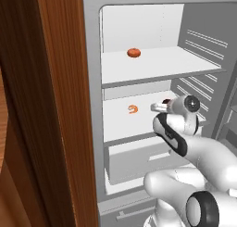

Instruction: Transport the steak and onion to the fridge. Place the steak on the rack containing meat and place the onion on the rack containing the vegetable, ensuring meats and vegetables are on different racks.

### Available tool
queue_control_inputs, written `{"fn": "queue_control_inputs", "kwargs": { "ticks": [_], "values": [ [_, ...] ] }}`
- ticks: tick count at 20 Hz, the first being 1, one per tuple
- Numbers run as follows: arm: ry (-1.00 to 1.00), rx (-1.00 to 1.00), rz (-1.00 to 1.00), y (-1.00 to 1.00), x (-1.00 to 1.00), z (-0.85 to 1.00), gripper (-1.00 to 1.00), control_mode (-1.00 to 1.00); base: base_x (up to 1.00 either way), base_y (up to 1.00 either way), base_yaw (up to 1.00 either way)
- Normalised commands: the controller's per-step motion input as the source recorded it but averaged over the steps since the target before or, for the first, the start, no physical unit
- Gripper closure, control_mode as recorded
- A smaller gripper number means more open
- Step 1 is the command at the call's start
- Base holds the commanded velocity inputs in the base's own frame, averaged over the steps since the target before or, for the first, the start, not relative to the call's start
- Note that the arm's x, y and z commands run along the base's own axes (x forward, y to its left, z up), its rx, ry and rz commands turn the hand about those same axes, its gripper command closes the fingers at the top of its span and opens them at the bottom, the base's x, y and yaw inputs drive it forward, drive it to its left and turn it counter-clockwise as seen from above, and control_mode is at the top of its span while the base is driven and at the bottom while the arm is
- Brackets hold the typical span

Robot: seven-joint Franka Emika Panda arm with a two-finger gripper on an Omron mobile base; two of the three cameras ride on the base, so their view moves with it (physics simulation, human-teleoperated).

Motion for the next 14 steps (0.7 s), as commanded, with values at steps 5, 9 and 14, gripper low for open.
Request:
{"fn": "queue_control_inputs", "kwargs": {
  "ticks": [5,9,14],
  "values": [
    [-0.05,0.00,0.06,0.00,0.29,-0.32,1.00,-1.00,0.00,0.00,0.00],
    [0.00,0.00,0.03,0.00,0.28,-0.15,1.00,-1.00,0.00,0.00,0.00],
    [0.06,0.00,0.00,0.00,0.27,0.00,1.00,-1.00,0.00,0.00,0.00]
  ]
}}
